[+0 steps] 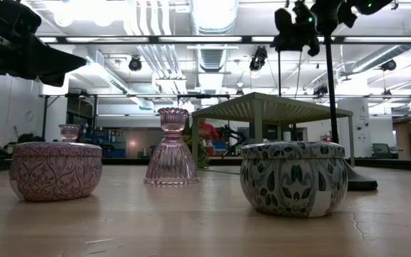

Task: Pick & Place candle stick holders
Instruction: Put the right black candle holder on the shelf

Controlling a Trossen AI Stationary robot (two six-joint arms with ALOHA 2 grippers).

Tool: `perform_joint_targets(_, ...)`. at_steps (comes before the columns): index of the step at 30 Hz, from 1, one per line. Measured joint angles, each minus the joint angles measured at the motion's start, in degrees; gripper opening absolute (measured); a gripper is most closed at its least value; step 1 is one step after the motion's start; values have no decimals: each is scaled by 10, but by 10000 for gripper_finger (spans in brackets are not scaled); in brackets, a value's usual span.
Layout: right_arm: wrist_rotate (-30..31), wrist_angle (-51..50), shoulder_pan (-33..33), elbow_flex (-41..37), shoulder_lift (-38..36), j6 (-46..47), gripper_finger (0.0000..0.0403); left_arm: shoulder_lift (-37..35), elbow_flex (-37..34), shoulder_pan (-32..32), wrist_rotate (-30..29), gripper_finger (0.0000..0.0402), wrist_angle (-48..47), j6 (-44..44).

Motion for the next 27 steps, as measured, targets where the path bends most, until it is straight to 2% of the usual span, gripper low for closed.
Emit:
perform_joint_targets(16, -17, 12, -22, 0, 19, -14, 105, 0, 0, 0, 0, 21, 0, 0)
perform_joint_targets(27, -19, -8, -21, -1, 19, 10, 144, 0, 0, 0, 0, 21, 0, 0)
